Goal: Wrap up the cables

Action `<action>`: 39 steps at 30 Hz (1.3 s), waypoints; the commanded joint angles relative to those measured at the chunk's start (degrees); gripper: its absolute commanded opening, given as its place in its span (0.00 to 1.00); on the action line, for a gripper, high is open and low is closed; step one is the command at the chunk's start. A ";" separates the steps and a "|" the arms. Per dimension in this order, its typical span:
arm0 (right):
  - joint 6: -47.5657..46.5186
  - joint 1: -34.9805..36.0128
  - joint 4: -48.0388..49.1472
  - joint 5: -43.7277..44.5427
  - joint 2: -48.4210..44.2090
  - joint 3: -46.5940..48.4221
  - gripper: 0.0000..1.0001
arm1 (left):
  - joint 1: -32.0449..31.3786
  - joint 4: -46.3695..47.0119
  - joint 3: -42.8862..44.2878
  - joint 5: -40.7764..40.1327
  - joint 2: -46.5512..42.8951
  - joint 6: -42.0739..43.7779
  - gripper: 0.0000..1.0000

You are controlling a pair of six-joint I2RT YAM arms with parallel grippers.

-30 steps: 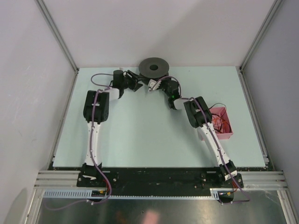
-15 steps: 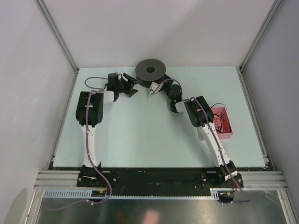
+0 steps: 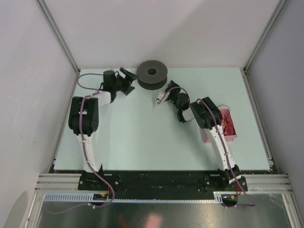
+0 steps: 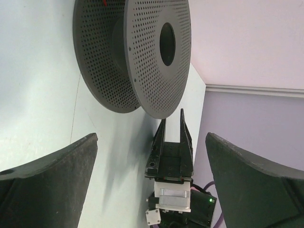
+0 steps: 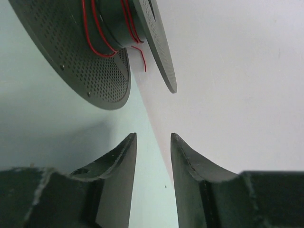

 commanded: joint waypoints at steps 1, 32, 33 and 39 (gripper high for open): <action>1.33 -0.61 5.33 1.81 -6.96 -4.61 0.42 | 0.48 0.75 -3.16 -2.35 -7.47 4.56 0.99; 64.35 -26.70 -84.65 -7.20 -71.27 -10.81 0.99 | -2.94 -57.66 13.11 -21.52 -33.04 77.59 0.99; 65.04 -28.04 -84.45 -7.86 -72.55 -12.86 0.99 | -3.46 -57.49 11.25 -21.62 -33.66 75.85 0.99; 65.12 -28.98 -80.28 -7.95 -79.71 -23.52 0.99 | -7.54 -52.87 0.21 -25.88 -38.05 70.91 0.99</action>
